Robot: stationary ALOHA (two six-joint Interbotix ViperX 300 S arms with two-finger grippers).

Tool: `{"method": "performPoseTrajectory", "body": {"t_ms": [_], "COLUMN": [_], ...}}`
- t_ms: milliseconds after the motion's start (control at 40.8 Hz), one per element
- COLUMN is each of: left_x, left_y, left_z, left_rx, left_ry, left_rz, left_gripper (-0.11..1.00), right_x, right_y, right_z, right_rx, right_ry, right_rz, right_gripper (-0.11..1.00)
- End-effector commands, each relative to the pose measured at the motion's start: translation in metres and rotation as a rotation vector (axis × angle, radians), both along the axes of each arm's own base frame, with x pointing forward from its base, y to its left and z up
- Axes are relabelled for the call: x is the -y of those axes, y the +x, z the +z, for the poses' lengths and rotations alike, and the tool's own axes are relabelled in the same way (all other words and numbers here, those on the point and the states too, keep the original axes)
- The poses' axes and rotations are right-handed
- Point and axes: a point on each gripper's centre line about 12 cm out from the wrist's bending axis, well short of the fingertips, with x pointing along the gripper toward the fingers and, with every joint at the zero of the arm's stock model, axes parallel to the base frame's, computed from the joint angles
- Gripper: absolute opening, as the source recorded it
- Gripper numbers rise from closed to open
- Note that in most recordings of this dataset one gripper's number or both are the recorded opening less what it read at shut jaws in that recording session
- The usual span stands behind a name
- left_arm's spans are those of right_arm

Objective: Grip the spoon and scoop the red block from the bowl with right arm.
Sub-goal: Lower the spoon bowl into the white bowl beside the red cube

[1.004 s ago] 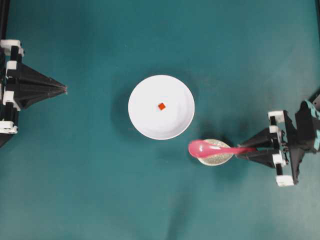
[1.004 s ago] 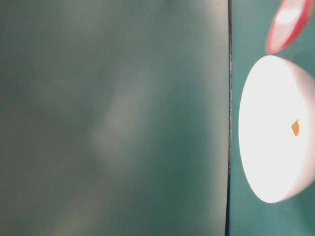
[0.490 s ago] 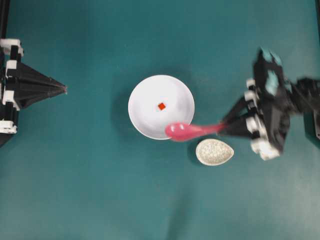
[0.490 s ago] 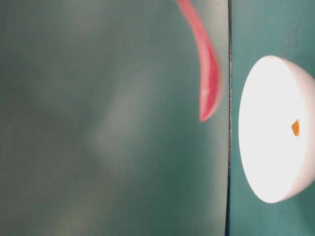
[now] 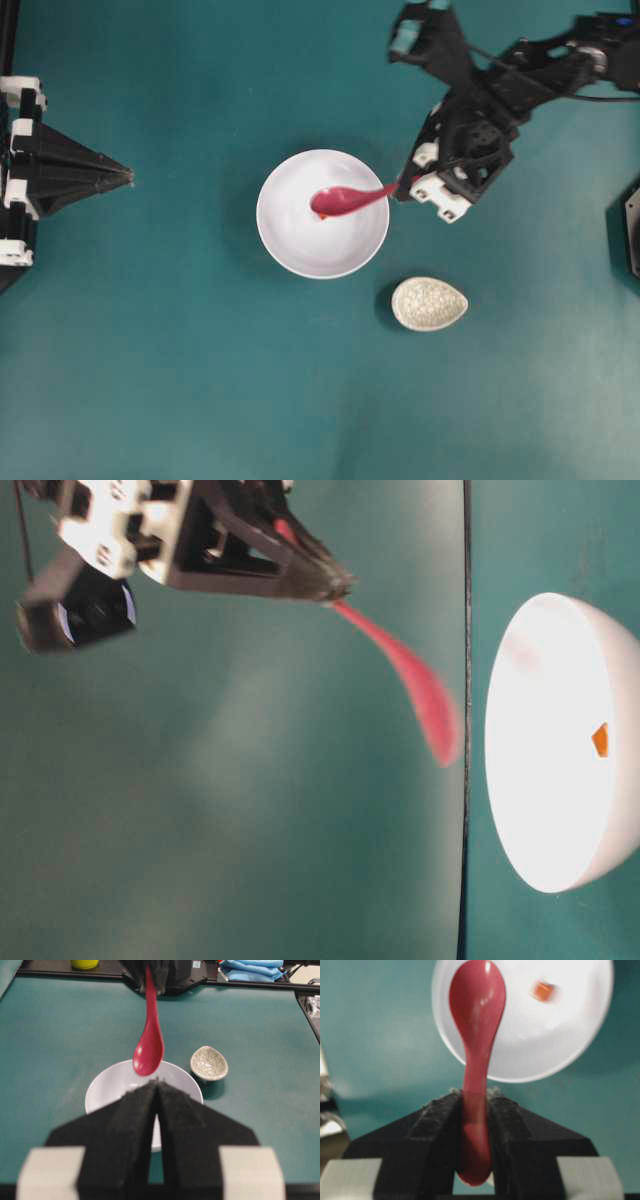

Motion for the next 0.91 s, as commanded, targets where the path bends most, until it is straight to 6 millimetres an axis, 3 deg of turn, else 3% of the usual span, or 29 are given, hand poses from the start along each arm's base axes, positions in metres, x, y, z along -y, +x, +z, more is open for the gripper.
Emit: {"method": "performPoseTrajectory", "body": {"t_ms": [0,245,588,882], "left_x": [0.000,0.000,0.000,0.000], "left_y": [0.002,0.002,0.002,0.002], "left_z": [0.012,0.012,0.012,0.013], "left_rx": [0.029,0.029,0.030,0.032], "left_ry": [0.005,0.007,0.008,0.007], "left_rz": [0.001,0.001,0.001,0.001], "left_gripper": [0.00,0.00,0.00,0.00], "right_x": [0.006,0.011,-0.010,-0.006], "right_y": [0.008,0.013,0.028,0.042], "right_z": [0.011,0.002,-0.027,-0.040], "right_rx": [-0.041,-0.157,-0.228,-0.225], "right_ry": [-0.036,-0.135,-0.216,-0.257], "right_rz": [0.012,0.064,0.166,0.171], "right_gripper": [0.22,0.22,0.22,0.22]}}
